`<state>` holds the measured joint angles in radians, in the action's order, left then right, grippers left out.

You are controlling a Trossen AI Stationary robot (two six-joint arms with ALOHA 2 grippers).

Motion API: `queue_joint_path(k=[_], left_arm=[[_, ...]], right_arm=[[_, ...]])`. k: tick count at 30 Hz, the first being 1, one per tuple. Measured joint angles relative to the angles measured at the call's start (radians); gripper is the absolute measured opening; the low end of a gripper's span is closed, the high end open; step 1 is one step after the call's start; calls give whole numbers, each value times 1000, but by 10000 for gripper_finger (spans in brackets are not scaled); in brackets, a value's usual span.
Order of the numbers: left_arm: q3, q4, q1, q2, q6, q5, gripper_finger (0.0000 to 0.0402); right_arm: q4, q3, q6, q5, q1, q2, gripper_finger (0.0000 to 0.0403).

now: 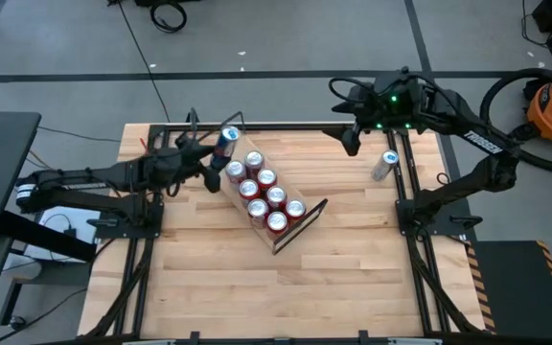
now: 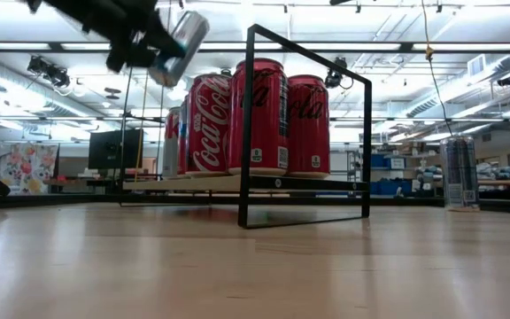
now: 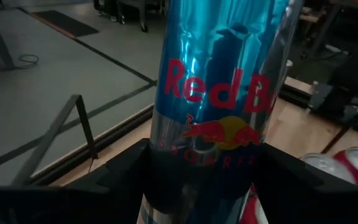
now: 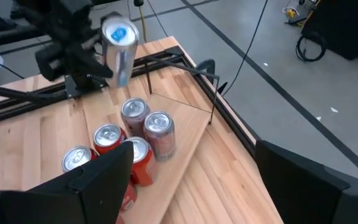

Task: Place canned beverage on shelf
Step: Put the left blue soda can on the shelf

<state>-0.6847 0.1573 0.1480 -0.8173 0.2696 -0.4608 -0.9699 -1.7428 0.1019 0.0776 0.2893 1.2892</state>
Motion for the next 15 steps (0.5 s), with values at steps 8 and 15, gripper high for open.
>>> queue_joint_path(k=[8, 15], left_arm=[[216, -242, -8, 54, 18, -82, 254], [234, -464, -9, 45, -2, -27, 254]], right_arm=[[14, 0, 72, -98, 0, 16, 346], [211, 0, 75, -154, -34, 152, 346]])
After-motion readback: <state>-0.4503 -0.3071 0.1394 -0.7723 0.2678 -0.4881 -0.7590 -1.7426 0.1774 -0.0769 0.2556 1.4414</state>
